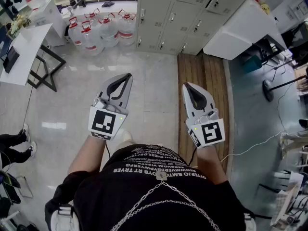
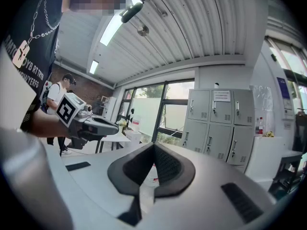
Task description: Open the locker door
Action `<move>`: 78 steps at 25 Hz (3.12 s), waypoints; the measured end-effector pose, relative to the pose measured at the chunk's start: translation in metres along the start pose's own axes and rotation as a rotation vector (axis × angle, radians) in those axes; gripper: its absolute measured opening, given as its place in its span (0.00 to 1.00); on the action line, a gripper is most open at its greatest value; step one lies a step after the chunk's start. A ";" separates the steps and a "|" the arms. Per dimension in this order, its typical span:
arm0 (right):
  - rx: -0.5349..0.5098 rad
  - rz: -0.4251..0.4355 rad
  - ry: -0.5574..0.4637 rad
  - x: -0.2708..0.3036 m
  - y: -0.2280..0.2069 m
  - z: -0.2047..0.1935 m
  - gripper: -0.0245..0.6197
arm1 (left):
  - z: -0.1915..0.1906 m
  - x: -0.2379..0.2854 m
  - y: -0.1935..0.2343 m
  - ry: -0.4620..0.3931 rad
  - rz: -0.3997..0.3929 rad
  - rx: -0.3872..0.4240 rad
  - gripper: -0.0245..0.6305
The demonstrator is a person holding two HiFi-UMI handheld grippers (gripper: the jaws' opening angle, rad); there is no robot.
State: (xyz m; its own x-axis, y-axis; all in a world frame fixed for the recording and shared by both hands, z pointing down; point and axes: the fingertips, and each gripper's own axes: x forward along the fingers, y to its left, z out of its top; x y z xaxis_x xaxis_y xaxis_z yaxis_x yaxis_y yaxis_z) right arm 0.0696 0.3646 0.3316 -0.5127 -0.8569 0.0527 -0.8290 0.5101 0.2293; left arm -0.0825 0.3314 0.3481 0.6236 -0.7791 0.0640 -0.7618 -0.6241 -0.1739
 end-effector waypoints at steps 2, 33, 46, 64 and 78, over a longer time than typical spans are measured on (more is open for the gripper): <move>0.009 0.026 -0.012 -0.010 -0.007 0.000 0.03 | 0.007 -0.002 -0.019 0.007 0.010 0.010 0.04; 0.222 0.317 0.032 0.046 -0.042 -0.056 0.29 | -0.018 0.037 -0.007 0.115 0.114 -0.002 0.04; 0.230 0.231 0.092 0.173 -0.010 -0.036 0.35 | -0.044 0.064 0.139 0.072 0.034 -0.026 0.04; 0.287 0.163 0.072 0.214 -0.092 -0.072 0.35 | -0.045 0.171 0.146 0.015 -0.018 -0.091 0.04; 0.283 0.281 0.059 0.310 -0.215 -0.098 0.35 | -0.039 0.308 0.175 0.032 0.055 -0.081 0.04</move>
State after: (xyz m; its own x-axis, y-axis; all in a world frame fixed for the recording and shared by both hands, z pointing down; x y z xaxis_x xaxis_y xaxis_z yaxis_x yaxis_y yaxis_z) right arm 0.1104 -0.0177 0.3938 -0.7211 -0.6800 0.1326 -0.6915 0.7181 -0.0785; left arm -0.0306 -0.0199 0.3758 0.5755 -0.8130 0.0883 -0.8073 -0.5820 -0.0977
